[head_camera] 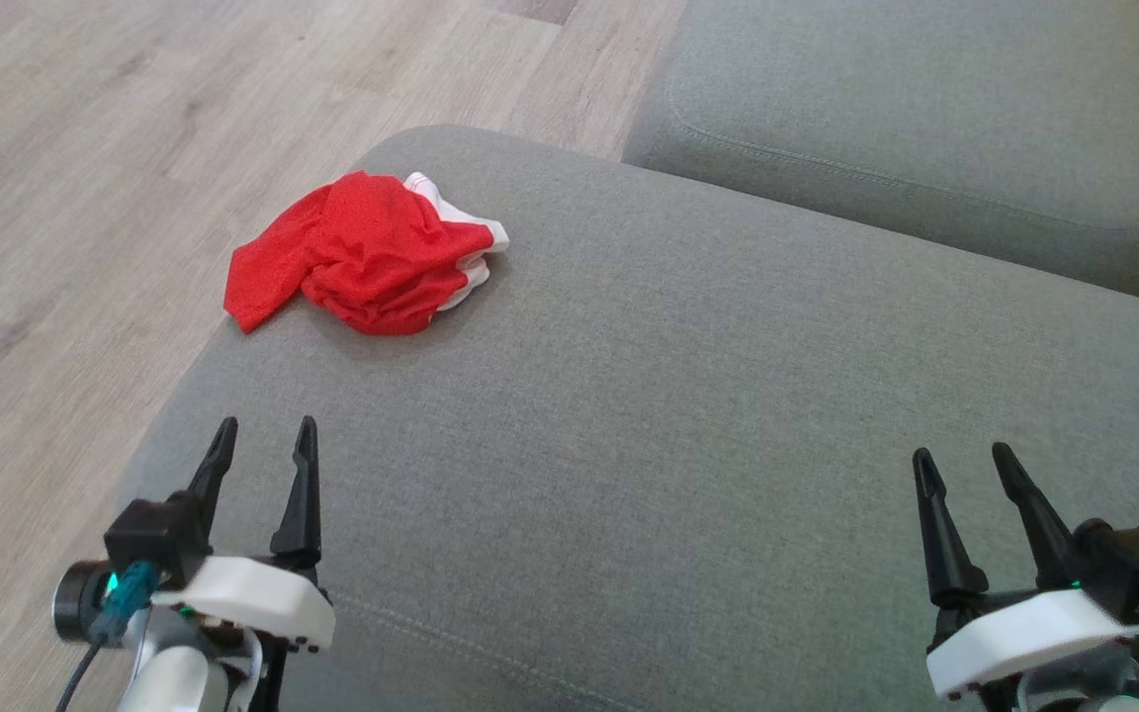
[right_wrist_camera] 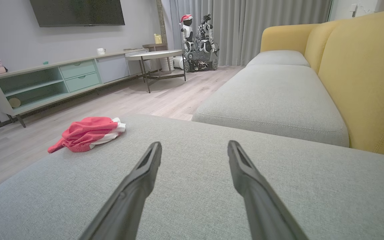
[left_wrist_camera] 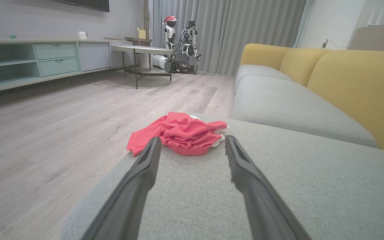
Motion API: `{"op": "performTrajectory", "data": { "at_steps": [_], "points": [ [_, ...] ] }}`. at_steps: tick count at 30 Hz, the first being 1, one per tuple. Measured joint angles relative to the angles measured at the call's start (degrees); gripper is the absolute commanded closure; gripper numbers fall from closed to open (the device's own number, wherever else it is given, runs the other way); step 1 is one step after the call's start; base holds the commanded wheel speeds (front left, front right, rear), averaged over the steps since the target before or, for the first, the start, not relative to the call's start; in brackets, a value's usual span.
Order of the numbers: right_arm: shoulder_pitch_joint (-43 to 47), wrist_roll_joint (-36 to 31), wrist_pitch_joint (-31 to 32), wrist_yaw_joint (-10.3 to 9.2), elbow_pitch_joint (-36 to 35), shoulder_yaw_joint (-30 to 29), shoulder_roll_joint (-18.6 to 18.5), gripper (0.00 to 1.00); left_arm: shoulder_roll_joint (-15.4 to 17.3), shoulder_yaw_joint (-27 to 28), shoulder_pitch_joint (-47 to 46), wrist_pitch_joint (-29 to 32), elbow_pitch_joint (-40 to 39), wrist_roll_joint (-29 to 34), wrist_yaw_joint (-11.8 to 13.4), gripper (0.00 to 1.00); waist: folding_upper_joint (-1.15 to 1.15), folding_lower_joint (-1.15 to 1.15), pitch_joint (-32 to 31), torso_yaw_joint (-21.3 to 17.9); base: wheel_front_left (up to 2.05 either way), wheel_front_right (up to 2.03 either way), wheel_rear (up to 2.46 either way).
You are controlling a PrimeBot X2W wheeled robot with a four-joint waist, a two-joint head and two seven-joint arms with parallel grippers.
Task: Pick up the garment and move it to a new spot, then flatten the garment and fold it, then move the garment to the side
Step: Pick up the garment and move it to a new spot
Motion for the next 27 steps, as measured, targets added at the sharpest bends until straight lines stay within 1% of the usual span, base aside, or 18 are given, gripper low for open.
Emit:
{"op": "performTrajectory", "data": {
  "at_steps": [11,16,20,22,26,27],
  "points": [
    [-0.06,-0.10,0.02,0.00,0.00,-0.02,0.00,0.00,-0.11,0.56,-0.02,-0.01,0.45,0.09,0.00,0.00,0.00,0.00,0.42,0.89,0.00,0.00,0.00],
    [-0.15,-0.11,0.48,0.01,-0.27,0.03,0.00,0.00,-0.59,2.00,-0.51,-0.01,0.34,0.59,0.05,0.00,0.00,0.00,1.21,0.67,0.00,0.00,0.00],
    [-0.80,-0.97,1.64,0.00,-1.38,0.03,0.00,0.00,-1.25,2.98,-2.98,-0.01,-0.33,0.59,0.04,0.00,0.00,0.00,2.88,0.34,0.00,0.00,0.00],
    [-1.72,-2.03,2.40,0.00,-2.71,0.03,0.00,0.00,-1.31,4.14,-5.06,-0.02,-0.51,0.66,-0.02,0.00,0.00,0.00,4.46,0.06,0.00,0.00,0.00],
    [-4.54,-4.21,4.34,0.00,-5.00,0.01,0.00,0.00,-1.75,4.77,-10.95,-0.02,0.16,2.05,-0.62,0.00,0.00,0.00,8.46,-0.71,0.00,0.00,0.00],
    [-4.54,-4.21,4.34,0.00,-5.00,0.01,0.00,0.00,-1.75,4.77,-10.95,-0.02,0.16,2.05,-0.62,0.00,0.00,0.00,8.46,-0.71,0.00,0.00,0.00]
  ]
}}
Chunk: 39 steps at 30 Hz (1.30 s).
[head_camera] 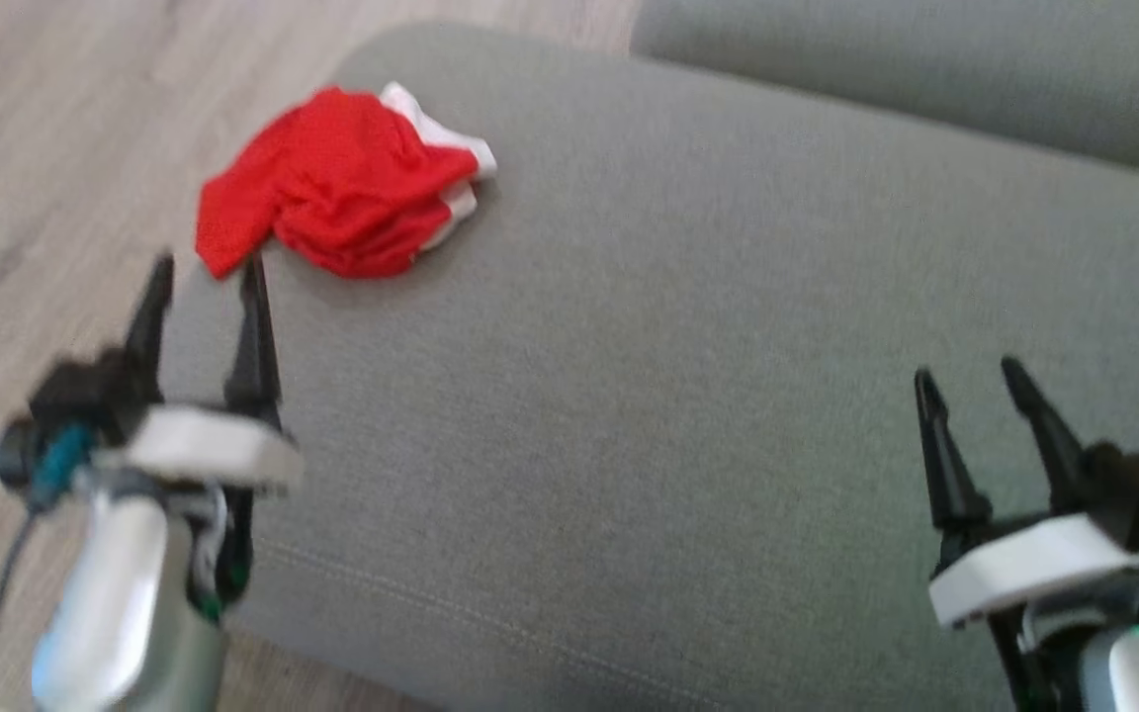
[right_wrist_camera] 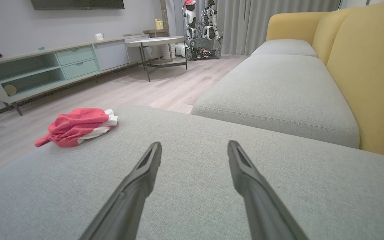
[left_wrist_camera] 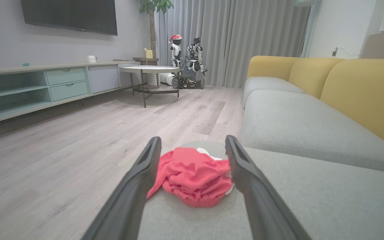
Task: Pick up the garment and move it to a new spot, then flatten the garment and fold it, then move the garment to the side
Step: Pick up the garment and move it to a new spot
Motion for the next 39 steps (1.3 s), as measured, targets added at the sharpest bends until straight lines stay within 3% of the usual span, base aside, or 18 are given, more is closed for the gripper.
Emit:
{"op": "performTrajectory", "data": {
  "at_steps": [8,18,24,29,30,32,33,34,39],
  "points": [
    [-5.52,-2.59,3.10,0.01,-3.55,0.63,-0.53,0.00,-0.23,1.54,-16.02,-0.41,10.51,0.47,-3.88,0.00,0.00,0.00,9.30,-2.32,0.00,0.00,0.00],
    [-10.66,-3.11,4.32,0.00,-5.43,1.90,-3.93,0.00,1.16,1.81,-36.01,0.27,38.63,0.47,-8.54,0.00,0.00,0.01,18.40,-7.03,0.00,0.00,0.00],
    [-10.76,-2.82,4.31,0.00,-5.53,3.21,-4.01,0.00,2.03,0.70,-40.78,5.38,53.09,0.34,-9.59,0.00,0.00,0.01,20.75,-10.21,0.00,0.00,0.00],
    [-10.81,-2.76,4.30,0.01,-5.53,3.16,-4.00,0.00,3.01,0.70,-42.52,9.78,59.02,-0.57,-10.09,0.00,0.00,0.01,21.88,-12.09,0.00,0.00,0.00],
    [-10.81,-2.76,4.30,0.01,-5.53,3.13,-4.01,0.00,3.24,0.76,-43.07,10.26,59.49,-0.58,-10.09,0.09,0.00,0.01,22.07,-12.39,0.00,0.00,0.00],
    [-10.83,-2.38,4.30,0.00,-5.54,3.05,-4.00,0.00,3.93,0.71,-43.97,11.00,59.98,-0.58,-10.25,0.86,0.00,0.01,22.40,-12.97,0.00,0.00,0.00],
    [-10.83,-2.34,4.30,0.01,-5.55,2.94,-4.00,0.00,4.10,0.70,-44.26,11.25,60.12,-0.58,-10.33,0.86,0.00,0.01,22.52,-13.19,0.00,0.00,0.00],
    [-10.83,-2.34,4.28,0.01,-5.58,2.75,-3.99,0.00,4.11,0.71,-44.40,11.43,60.21,-0.68,-10.32,1.00,0.00,0.01,22.64,-13.37,0.00,0.00,0.00],
    [-10.87,-2.34,4.14,0.00,-5.57,1.74,-3.89,0.00,4.38,1.22,-44.45,7.37,60.88,-1.85,-10.28,1.00,0.00,0.01,22.23,-13.59,0.00,0.00,0.00]
  ]
}}
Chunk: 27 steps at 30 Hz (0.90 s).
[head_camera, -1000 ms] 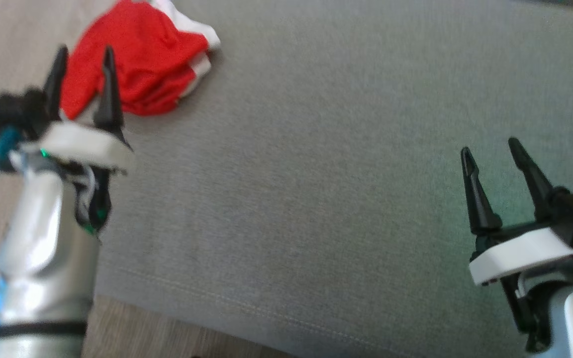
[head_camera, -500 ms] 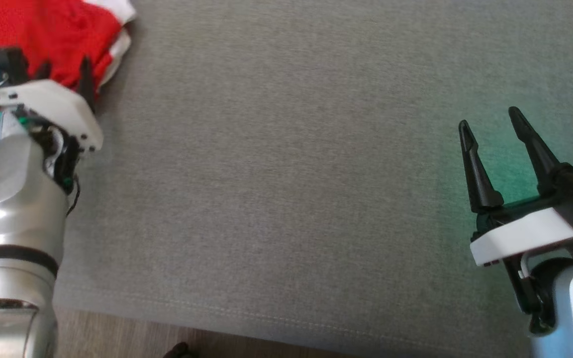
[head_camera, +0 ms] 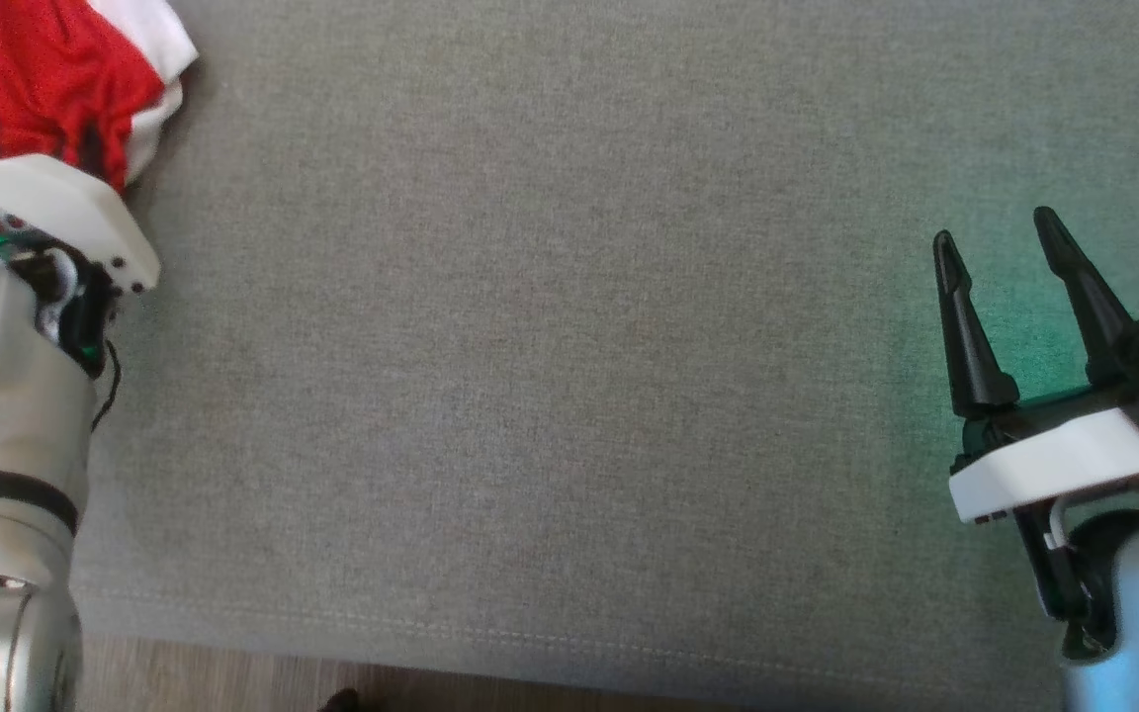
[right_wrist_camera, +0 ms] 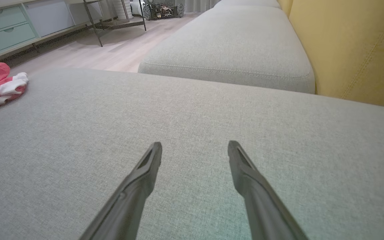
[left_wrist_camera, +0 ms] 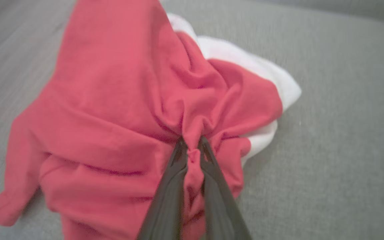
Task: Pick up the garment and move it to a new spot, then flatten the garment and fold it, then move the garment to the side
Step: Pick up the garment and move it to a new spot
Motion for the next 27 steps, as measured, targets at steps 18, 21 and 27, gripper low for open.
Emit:
{"op": "performTrajectory", "data": {
  "at_steps": [18,21,27],
  "points": [
    [1.36,1.51,-4.76,0.00,5.91,-0.43,2.37,0.00,3.14,2.98,8.31,-7.36,-20.86,-2.21,-0.21,1.00,0.00,-0.01,-13.71,-0.74,0.00,0.00,0.00],
    [4.24,1.96,-5.10,0.01,7.04,-0.54,2.81,0.00,3.12,3.43,15.30,-7.36,-26.48,-2.26,0.37,1.00,0.00,-0.01,-17.07,-1.10,0.00,0.00,0.00],
    [7.68,2.49,-6.01,0.00,7.70,-0.57,3.60,0.00,3.01,3.43,30.41,-6.22,-41.31,-2.25,3.87,1.00,0.01,-0.01,-23.20,-2.52,0.00,0.00,0.00]
  ]
}}
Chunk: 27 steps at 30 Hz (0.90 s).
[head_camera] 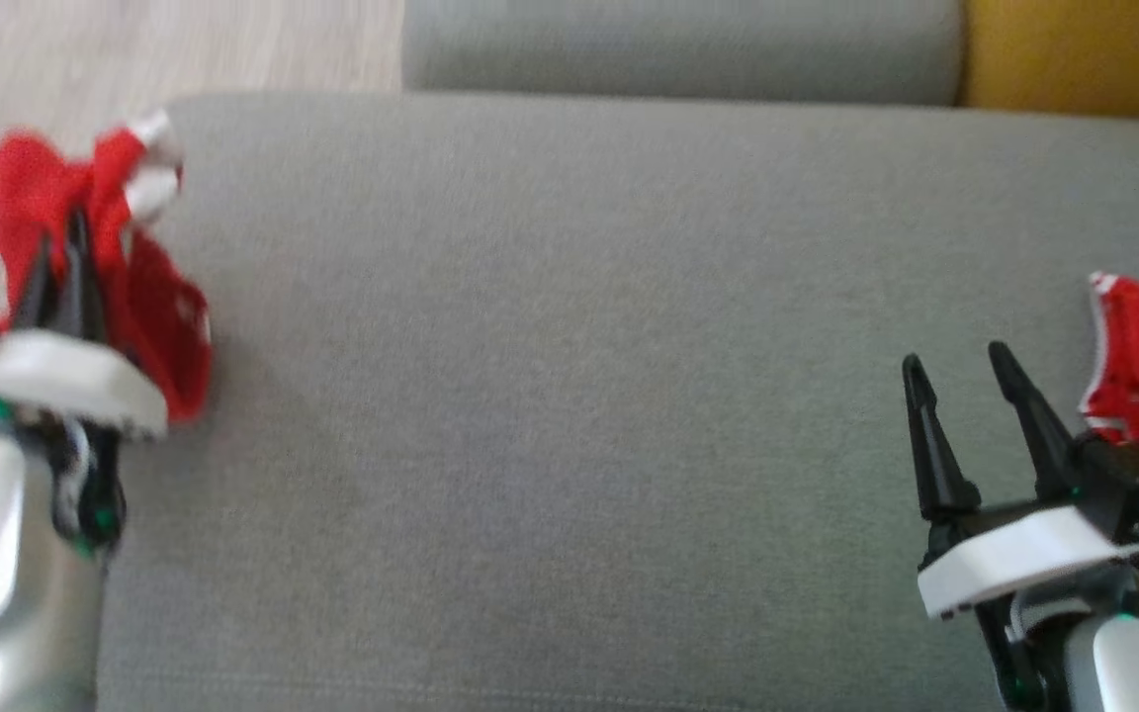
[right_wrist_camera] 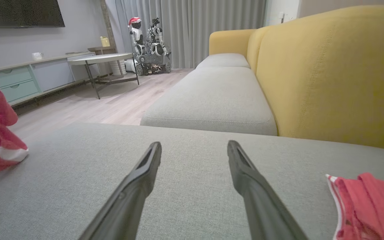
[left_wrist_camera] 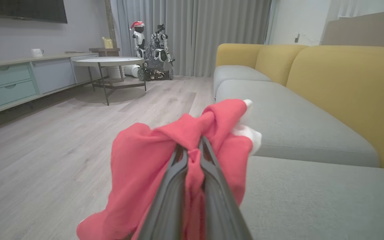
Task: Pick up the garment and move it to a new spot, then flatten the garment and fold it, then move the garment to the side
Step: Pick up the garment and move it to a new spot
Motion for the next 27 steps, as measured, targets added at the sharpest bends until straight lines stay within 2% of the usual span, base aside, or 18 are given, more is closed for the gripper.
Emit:
{"op": "performTrajectory", "data": {
  "at_steps": [4,8,14,18,27],
  "points": [
    [1.53,0.58,-0.22,0.01,-0.13,-0.40,0.08,0.00,0.00,-0.05,10.59,3.75,-13.41,0.00,3.15,1.00,0.00,0.00,-2.60,-1.60,0.00,0.00,0.00],
    [2.61,1.80,-0.23,0.01,-0.15,-1.04,0.11,0.00,0.16,-0.45,18.89,7.90,-24.75,0.13,5.15,1.00,0.00,0.00,-4.18,-3.27,0.00,0.00,0.00],
    [3.16,2.46,0.09,0.01,-0.29,-0.66,0.14,0.00,0.24,-3.45,23.53,11.99,-33.87,1.03,6.10,1.00,0.00,0.00,-4.10,-6.66,0.00,0.00,0.00],
    [2.03,2.46,0.13,0.00,-0.16,0.12,0.16,0.00,-1.04,-7.14,22.40,12.79,-34.08,1.70,5.66,1.00,0.00,0.00,-2.89,-9.69,0.00,0.00,0.00],
    [-0.67,4.25,-0.98,0.00,0.31,1.13,0.15,0.00,-6.53,-17.08,10.12,13.28,-25.83,4.66,0.94,1.00,0.00,0.00,1.97,-17.83,0.00,0.00,0.00]
  ]
}}
